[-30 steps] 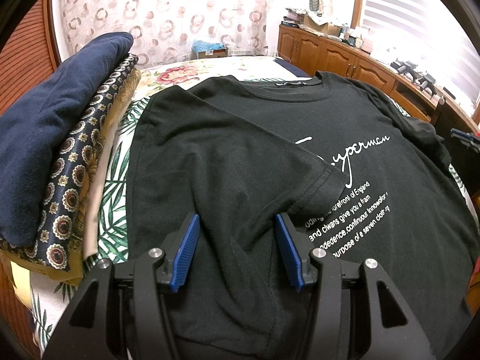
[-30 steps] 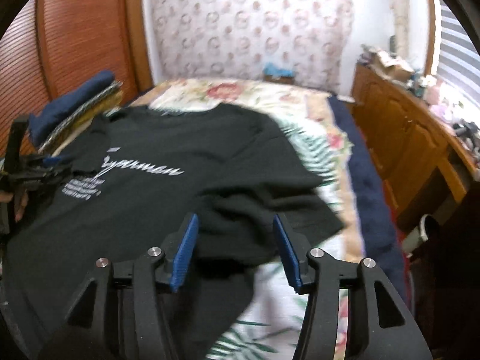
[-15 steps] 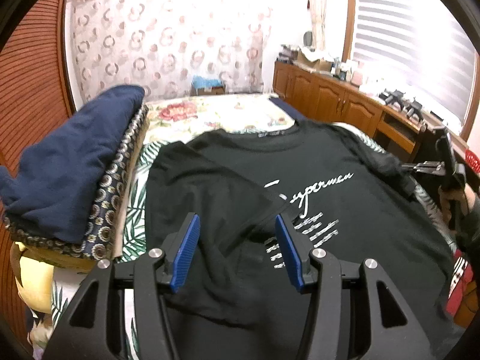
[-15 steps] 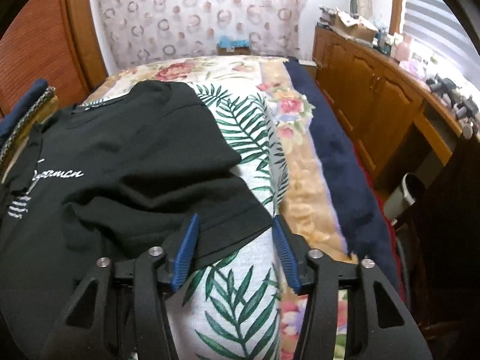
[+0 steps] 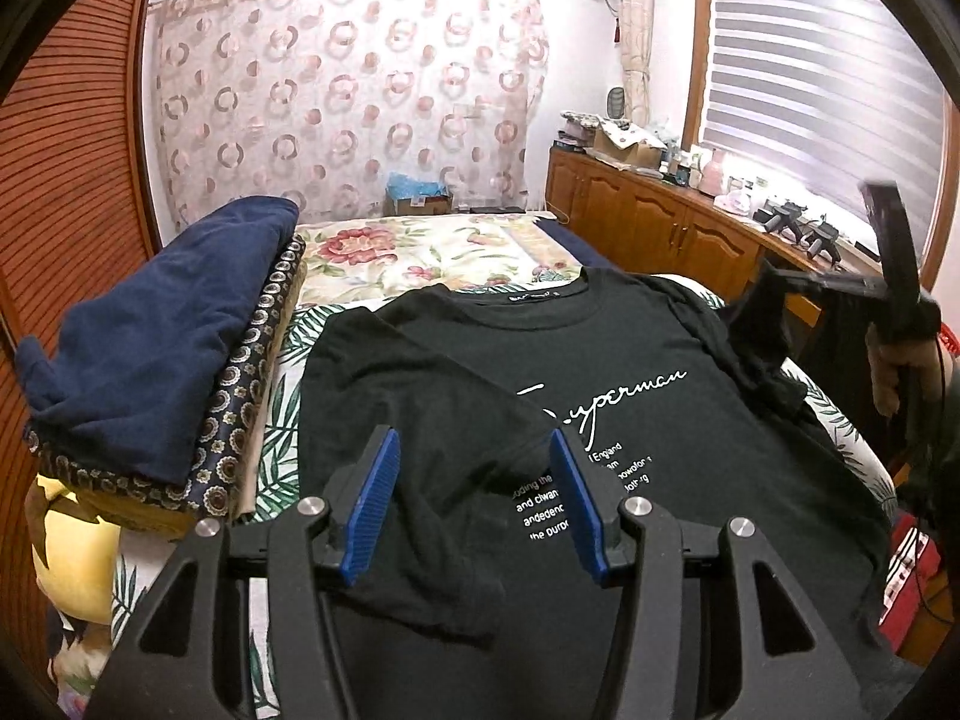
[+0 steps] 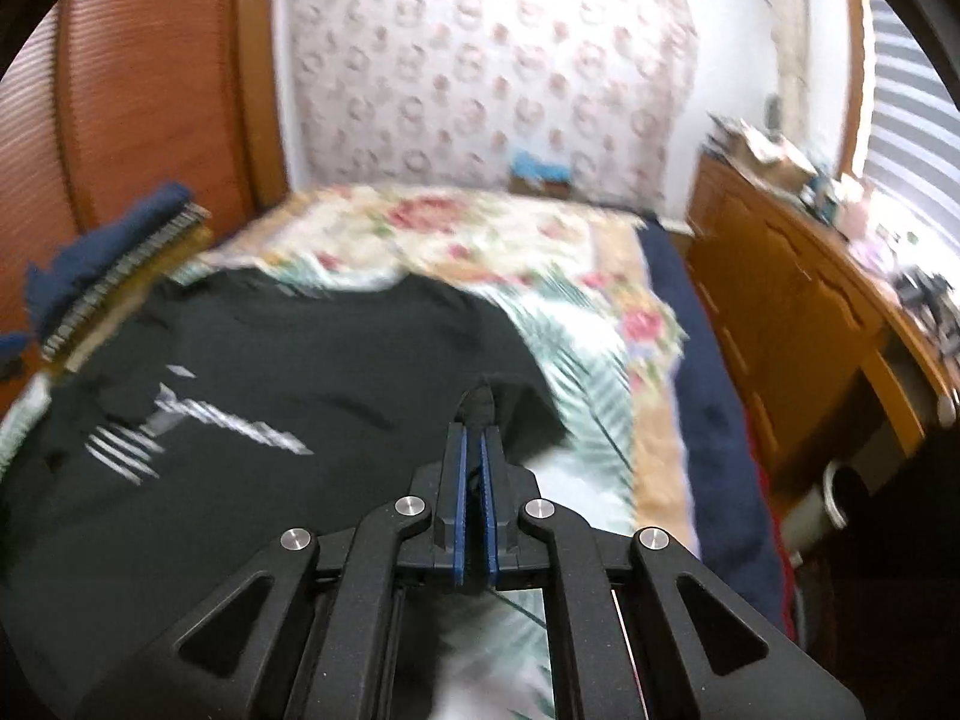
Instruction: Fold small clothes
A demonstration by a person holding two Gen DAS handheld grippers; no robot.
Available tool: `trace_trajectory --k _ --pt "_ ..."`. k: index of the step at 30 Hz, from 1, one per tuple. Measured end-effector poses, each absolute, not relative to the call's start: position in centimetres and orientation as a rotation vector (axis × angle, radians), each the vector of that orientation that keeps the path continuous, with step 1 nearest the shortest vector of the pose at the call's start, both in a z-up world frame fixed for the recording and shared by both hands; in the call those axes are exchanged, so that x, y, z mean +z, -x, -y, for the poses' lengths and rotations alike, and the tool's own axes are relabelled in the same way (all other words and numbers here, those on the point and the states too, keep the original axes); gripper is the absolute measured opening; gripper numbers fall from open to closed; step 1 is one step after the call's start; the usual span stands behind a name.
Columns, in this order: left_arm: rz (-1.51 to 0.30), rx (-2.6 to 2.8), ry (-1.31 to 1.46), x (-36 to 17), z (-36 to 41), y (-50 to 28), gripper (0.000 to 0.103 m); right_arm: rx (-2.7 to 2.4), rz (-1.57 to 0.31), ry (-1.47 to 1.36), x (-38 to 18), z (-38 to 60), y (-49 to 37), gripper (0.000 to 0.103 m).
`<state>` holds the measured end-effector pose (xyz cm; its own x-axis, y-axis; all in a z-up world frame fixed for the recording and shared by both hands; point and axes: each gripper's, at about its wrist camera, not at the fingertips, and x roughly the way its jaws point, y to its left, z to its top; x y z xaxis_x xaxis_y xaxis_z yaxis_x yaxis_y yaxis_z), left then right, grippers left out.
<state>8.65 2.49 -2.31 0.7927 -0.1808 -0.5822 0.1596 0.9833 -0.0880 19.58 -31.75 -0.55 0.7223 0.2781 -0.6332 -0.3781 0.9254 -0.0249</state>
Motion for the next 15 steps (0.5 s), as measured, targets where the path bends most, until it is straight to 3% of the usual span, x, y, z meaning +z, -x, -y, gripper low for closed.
trace_trajectory --k 10,14,15 --pt "-0.636 -0.182 0.042 -2.6 -2.6 -8.3 0.052 0.616 -0.651 0.154 2.3 20.1 -21.1 0.002" --pt "-0.643 -0.184 0.042 -2.8 -2.3 -8.1 0.052 0.610 -0.645 0.150 2.5 18.8 -21.2 0.043" --pt "-0.644 -0.184 0.043 -2.8 -2.3 -8.1 0.052 0.601 -0.640 0.150 2.4 19.1 -21.1 0.043"
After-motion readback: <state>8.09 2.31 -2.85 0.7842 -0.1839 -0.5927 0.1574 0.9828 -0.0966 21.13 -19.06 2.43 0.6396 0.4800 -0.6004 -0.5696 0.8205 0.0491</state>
